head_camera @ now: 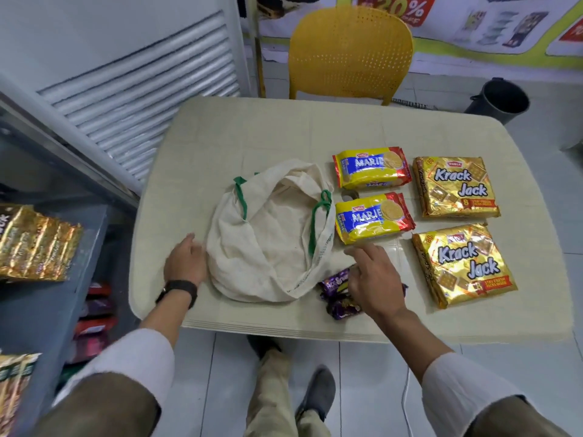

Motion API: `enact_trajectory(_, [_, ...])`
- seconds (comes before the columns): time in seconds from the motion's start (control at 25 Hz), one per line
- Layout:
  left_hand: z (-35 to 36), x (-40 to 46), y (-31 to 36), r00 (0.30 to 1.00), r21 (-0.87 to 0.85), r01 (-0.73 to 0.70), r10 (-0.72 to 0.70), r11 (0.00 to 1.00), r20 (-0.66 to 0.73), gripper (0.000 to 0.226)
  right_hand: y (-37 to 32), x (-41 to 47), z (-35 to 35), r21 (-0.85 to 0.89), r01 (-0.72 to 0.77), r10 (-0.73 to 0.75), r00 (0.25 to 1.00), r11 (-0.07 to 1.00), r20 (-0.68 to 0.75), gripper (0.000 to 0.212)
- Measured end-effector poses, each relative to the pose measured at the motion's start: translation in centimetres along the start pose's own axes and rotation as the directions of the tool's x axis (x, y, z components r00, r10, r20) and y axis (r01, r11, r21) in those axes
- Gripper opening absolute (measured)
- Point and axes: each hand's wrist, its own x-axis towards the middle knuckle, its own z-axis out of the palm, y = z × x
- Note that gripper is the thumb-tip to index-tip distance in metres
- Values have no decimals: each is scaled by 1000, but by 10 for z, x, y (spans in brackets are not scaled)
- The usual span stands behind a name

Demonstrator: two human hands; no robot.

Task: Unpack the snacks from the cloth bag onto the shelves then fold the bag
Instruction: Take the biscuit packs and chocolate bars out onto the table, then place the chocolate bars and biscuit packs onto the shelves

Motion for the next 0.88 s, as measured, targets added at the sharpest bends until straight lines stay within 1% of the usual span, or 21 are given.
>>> enact_trajectory(0.04, [-1,-17,-2,990,-170,137,-139,976,3,59,-15,20,5,38,-26,25,1000,999,19,46])
enact_trajectory(0.08, [1,-35,-5,960,-317,281,-272,906,73,71,-30,44,10,61,-55,50,996,997,71,53])
enact_trajectory(0.12, [7,-56,-9,912,-412,409,-367,814,182,88,-41,70,15,44,-78,70,987,996,146,63])
enact_trajectory(0.16, [16,-74,-10,870,-436,492,-411,754,270,103,-51,99,20,-19,-77,79,975,997,210,75])
enact_trajectory(0.2, [28,-88,-8,851,-431,522,-418,736,317,113,-59,129,23,-113,-57,85,963,992,257,88])
enact_trajectory(0.28, [52,-99,9,852,-411,517,-406,751,330,126,-67,184,32,-291,-31,130,936,956,328,106])
enact_trajectory(0.36, [65,-94,31,857,-427,511,-404,746,319,129,-67,224,46,-361,-71,227,882,930,412,111])
enact_trajectory(0.4, [66,-89,41,862,-442,504,-399,742,313,125,-67,232,53,-356,-105,275,839,928,469,105])
enact_trajectory(0.44, [63,-76,47,869,-457,494,-396,740,297,115,-72,234,61,-303,-146,292,804,942,519,89])
enact_trajectory(0.48, [57,-61,53,880,-470,474,-384,745,278,98,-81,233,70,-211,-188,275,797,959,539,64])
enact_trajectory(0.52, [46,-44,59,896,-470,444,-368,763,249,81,-95,229,77,-89,-233,243,810,968,534,35])
enact_trajectory(0.56, [31,-24,66,916,-463,401,-343,791,207,69,-113,229,84,53,-283,214,824,958,524,11])
enact_trajectory(0.6, [13,-1,74,938,-459,346,-309,819,156,62,-132,233,90,173,-314,191,843,933,502,6])
enact_trajectory(0.64, [-6,21,82,958,-459,283,-269,842,98,58,-153,242,94,269,-325,175,870,907,461,14])
enact_trajectory(0.72, [-44,63,95,982,-462,156,-187,873,-22,50,-189,267,97,391,-296,155,922,871,354,21])
enact_trajectory(0.76, [-59,81,98,986,-457,108,-155,883,-66,46,-203,279,97,410,-284,152,934,867,324,20])
enact_trajectory(0.8, [-69,94,98,987,-448,93,-141,889,-76,44,-212,289,99,405,-270,142,937,874,318,16])
enact_trajectory(0.84, [-74,105,95,989,-435,107,-143,894,-50,44,-216,295,104,365,-256,130,933,895,336,13])
enact_trajectory(0.88, [-74,112,90,988,-418,147,-156,897,13,47,-215,299,109,309,-239,109,917,920,384,13])
